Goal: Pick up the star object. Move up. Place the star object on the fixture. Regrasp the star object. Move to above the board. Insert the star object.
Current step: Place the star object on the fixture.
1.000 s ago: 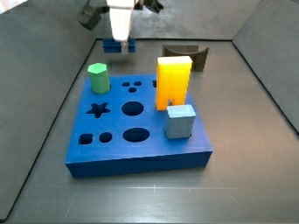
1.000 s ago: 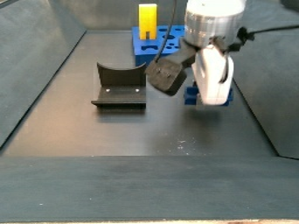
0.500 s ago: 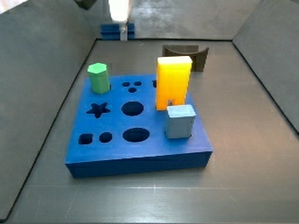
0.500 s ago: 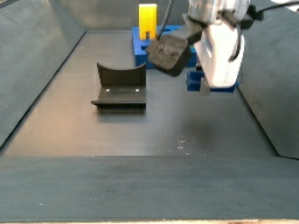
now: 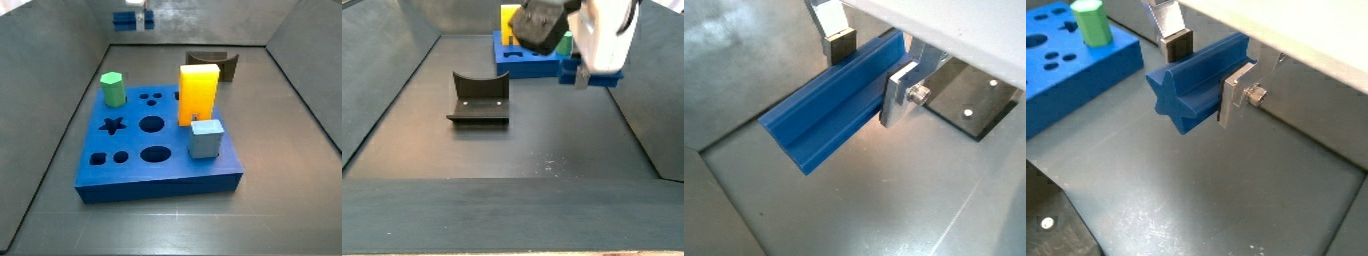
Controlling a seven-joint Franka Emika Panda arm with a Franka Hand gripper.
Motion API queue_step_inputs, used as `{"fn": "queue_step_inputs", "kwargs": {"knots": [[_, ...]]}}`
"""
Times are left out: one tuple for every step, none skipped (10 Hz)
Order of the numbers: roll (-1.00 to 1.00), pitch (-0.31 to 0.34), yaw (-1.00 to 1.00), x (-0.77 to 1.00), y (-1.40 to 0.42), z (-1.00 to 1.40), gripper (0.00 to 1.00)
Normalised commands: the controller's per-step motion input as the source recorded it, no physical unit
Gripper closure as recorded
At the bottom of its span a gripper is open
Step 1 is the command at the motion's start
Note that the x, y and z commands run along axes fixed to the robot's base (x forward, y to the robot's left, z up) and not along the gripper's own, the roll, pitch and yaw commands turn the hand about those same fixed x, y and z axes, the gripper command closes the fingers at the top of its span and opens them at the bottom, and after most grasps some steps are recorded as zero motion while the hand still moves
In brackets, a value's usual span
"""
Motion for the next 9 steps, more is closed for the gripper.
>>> {"fn": "queue_step_inputs", "kwargs": {"knots": [[0.1, 0.082, 0.01, -0.03, 0.0, 1.0, 1.0], [0.09, 0.084, 0.01, -0.02, 0.0, 0.86, 1.0], [0.09, 0.089, 0.01, -0.02, 0.0, 0.73, 1.0], [0.08, 0.091, 0.01, -0.01, 0.0, 0.6, 1.0], [0.07, 0.102, 0.01, 0.0, 0.01, 0.42, 1.0], [0.06, 0.109, 0.01, 0.0, 0.01, 0.28, 1.0], [0.06, 0.018, 1.0, 1.0, -0.1, -0.09, 1.0], [0.06, 0.02, 1.0, 1.0, -0.1, -0.14, 1.0], [0.06, 0.02, 1.0, 1.0, -0.08, -0.12, 1.0]]}}
